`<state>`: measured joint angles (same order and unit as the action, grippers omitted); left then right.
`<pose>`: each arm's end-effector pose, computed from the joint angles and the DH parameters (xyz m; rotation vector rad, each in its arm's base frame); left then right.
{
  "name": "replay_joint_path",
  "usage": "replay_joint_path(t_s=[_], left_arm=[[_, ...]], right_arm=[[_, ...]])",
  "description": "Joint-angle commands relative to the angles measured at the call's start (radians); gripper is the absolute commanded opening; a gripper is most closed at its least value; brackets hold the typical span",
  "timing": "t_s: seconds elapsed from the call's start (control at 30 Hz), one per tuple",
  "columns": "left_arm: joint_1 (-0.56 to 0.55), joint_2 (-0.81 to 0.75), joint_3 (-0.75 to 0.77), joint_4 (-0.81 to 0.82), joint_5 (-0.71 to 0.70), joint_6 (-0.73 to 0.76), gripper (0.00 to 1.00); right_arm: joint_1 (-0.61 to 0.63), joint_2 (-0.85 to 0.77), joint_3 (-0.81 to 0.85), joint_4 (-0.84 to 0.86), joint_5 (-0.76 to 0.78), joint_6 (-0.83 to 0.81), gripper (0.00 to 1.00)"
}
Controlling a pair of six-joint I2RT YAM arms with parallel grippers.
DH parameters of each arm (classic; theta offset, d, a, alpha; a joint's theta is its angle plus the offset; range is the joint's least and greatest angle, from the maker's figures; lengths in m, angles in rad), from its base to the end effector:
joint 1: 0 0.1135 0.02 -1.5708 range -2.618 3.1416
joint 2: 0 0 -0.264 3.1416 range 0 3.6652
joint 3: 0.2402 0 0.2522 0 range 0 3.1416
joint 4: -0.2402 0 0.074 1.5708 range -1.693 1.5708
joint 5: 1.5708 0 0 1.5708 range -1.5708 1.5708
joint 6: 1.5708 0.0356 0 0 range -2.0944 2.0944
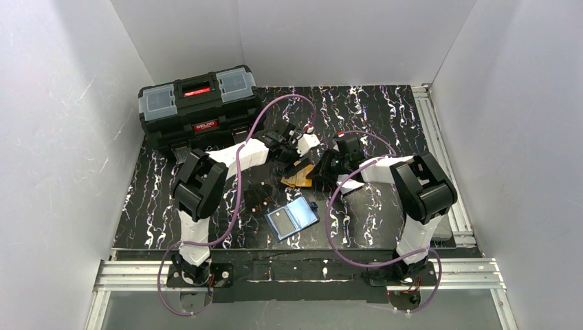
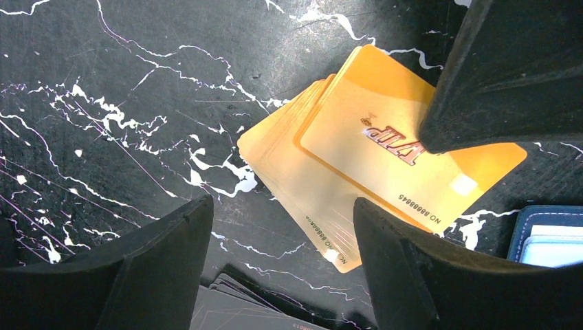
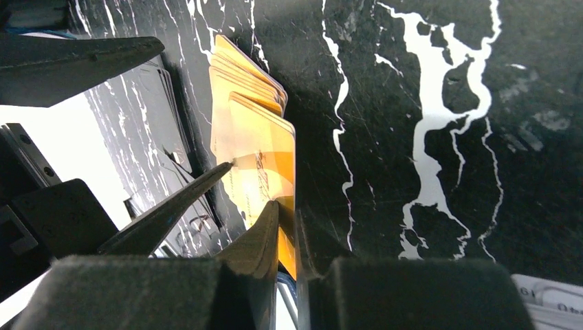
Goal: Put the credit cards into the card holder
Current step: Pick up the credit card from the center of the board.
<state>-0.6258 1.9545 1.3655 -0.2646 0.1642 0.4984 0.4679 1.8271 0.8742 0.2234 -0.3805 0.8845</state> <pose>0.3431 -0.2552 0.1899 1.3552 2.0113 -0.2569 0.3132 0.1731 0.1326 0.3062 2.4898 1.0751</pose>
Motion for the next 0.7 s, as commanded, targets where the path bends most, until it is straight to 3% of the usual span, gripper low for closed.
replay_joint_path(t_s=[0.0, 0.33, 0.43, 0.5, 0.67], left_arm=[[-0.005, -0.006, -0.027, -0.016, -0.020, 0.020, 0.73], [0.004, -0.005, -0.028, -0.021, -0.023, 0.023, 0.73], [0.011, -0.015, -0.023, -0.027, -0.020, 0.020, 0.73], [0.028, -0.027, 0.000, -0.050, 0.002, -0.003, 0.74], [0.093, -0.102, 0.063, -0.149, 0.110, -0.033, 0.82]], right_arm=[[0.000, -0.004, -0.028, -0.202, 0.142, -0.088, 0.07], [-0.006, -0.036, -0.009, -0.219, 0.120, -0.119, 0.09], [-0.006, -0.053, -0.004, -0.199, 0.076, -0.128, 0.02], [-0.006, -0.071, 0.006, -0.190, 0.046, -0.141, 0.01], [-0.009, -0.107, 0.040, -0.174, -0.041, -0.195, 0.01]])
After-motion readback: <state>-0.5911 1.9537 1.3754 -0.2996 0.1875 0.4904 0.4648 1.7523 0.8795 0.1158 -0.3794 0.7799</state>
